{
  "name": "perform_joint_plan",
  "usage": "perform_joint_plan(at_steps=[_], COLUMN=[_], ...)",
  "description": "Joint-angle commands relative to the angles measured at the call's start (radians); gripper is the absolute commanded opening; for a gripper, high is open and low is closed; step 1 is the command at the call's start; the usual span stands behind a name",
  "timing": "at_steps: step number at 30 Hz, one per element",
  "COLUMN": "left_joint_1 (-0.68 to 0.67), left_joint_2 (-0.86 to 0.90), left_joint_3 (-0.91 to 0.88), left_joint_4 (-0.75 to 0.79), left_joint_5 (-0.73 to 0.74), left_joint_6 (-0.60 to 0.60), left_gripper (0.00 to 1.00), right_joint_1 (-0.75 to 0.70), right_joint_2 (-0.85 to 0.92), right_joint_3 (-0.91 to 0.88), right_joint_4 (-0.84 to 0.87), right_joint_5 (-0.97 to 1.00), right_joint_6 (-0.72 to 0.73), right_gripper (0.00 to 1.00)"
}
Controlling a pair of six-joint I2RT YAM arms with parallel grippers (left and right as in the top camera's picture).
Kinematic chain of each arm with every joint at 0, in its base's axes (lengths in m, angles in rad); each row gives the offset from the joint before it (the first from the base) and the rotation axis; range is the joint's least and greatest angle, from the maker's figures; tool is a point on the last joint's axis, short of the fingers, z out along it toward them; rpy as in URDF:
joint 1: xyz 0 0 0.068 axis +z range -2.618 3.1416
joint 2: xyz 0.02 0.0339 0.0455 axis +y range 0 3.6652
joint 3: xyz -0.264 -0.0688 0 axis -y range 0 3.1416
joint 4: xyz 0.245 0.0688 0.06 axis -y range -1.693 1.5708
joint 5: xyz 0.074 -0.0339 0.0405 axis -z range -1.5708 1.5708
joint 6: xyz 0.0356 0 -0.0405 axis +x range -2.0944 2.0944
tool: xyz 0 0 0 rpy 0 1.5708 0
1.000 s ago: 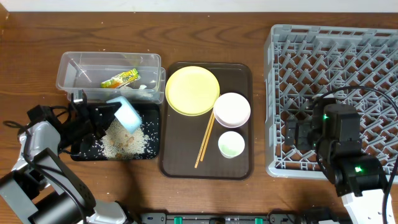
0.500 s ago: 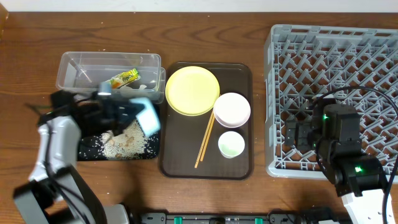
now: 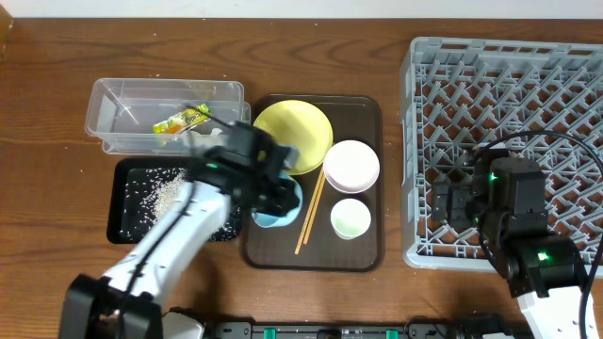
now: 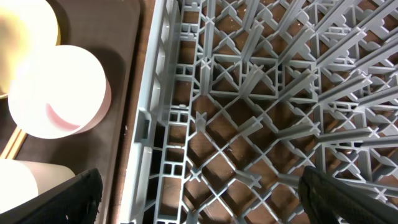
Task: Sort waste into correct bins and load items into the dishwasher rack
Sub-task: 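Set the blue bowl back down on the brown tray, then grasp the white paper cup with the left gripper and lift it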
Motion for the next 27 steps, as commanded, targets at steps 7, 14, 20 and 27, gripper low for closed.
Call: perform_joint_plan(at_steps=[7, 14, 20, 27], left_joint_1=[-0.151, -0.150, -0.150, -0.177], left_joint_2=[0.058, 0.053, -0.008, -0.080], left_joint_3=[0.013, 0.026, 0.114, 0.154], left_joint_4=[0.045, 0.046, -0.016, 0.008], left_joint_5=[-0.278, -0.278, -0.267, -0.248], left_joint_6=[-0.043, -0.042, -0.042, -0.042], left_gripper=[0.11, 0.39, 0.57, 0.61], right_joint_1=[-0.010, -0.010, -0.010, -0.010], right_joint_2=[-0.004, -0.004, -0.004, -0.004], right_joint_3=[0.019, 0.019, 0.019, 0.019], right_joint_4=[-0.002, -0.004, -0.009, -0.009], right_joint_5=[0.000, 0.000, 0.000, 0.000], right_joint_6=[0.010, 0.010, 0.010, 0.010], right_gripper=[0.99, 0.99, 0.99, 0.99])
